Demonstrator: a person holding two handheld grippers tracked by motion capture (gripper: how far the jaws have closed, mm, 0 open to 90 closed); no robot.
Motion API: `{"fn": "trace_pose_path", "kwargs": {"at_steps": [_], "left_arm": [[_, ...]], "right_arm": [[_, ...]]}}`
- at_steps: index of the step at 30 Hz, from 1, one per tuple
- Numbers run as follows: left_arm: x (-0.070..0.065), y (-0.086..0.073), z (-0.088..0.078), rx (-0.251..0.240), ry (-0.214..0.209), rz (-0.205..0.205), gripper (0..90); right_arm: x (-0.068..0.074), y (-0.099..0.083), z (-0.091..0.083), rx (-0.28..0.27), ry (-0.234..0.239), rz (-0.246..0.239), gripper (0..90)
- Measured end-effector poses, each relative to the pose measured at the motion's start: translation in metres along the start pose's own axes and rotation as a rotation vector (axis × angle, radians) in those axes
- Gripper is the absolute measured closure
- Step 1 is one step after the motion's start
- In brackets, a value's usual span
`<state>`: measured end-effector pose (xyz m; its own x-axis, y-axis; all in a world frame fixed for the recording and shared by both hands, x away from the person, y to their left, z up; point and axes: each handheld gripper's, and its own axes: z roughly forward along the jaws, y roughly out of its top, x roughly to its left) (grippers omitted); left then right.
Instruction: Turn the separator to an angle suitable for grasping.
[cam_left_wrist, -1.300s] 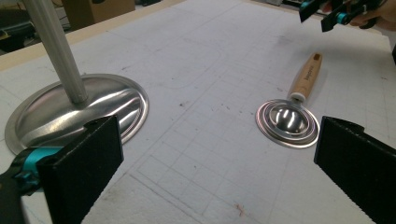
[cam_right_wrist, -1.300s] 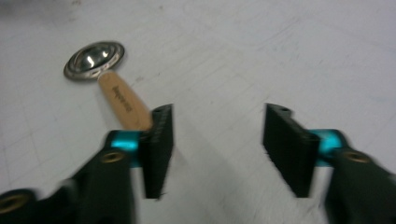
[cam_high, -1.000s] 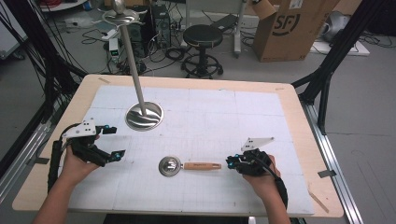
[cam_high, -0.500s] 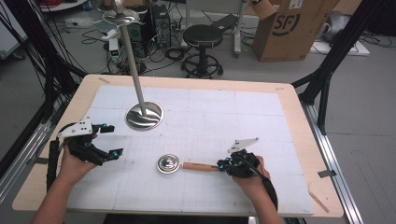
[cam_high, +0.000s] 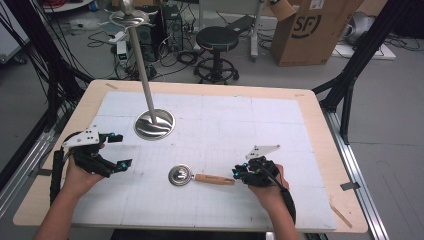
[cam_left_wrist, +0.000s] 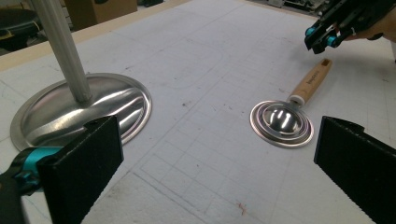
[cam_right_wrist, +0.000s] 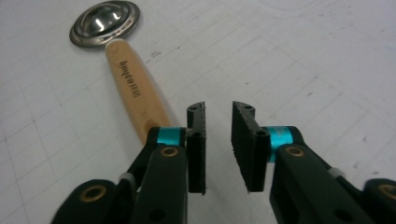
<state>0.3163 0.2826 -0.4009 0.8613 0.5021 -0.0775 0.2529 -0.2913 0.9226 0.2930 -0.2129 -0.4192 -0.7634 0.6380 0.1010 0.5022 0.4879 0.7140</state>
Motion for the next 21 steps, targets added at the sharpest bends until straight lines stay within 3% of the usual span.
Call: {"fn": "trace_pose_path", "kwargs": {"at_steps": [2,3,5,6,8,11,12,21], "left_arm": [[-0.001,0.000,0.002,0.004,-0.006,0.004,1.8],[-0.001,0.000,0.002,0.004,-0.006,0.004,1.8],[-0.001,-0.001,0.004,0.014,-0.012,0.006,1.8],[-0.001,-0.001,0.004,0.014,-0.012,0.006,1.8],[-0.001,-0.001,0.005,0.014,-0.015,0.007,1.8],[-0.001,0.000,0.006,0.011,-0.020,0.006,1.8],[-0.001,0.000,0.006,0.010,-0.021,0.005,1.8],[-0.005,-0.001,0.007,0.032,-0.037,0.019,1.8]], "right_arm": [[-0.005,-0.006,-0.008,-0.050,-0.012,0.029,61.5],[-0.005,-0.006,-0.008,-0.050,-0.012,0.029,61.5],[-0.011,-0.012,-0.014,-0.094,-0.039,0.053,49.3],[-0.011,-0.012,-0.014,-0.094,-0.039,0.053,49.3],[-0.015,-0.014,-0.021,-0.155,-0.063,0.081,39.8],[-0.017,-0.014,-0.025,-0.197,-0.072,0.091,34.8],[-0.019,-0.014,-0.027,-0.235,-0.088,0.097,29.7],[-0.022,-0.013,-0.027,-0.257,-0.109,0.113,22.4]]}}
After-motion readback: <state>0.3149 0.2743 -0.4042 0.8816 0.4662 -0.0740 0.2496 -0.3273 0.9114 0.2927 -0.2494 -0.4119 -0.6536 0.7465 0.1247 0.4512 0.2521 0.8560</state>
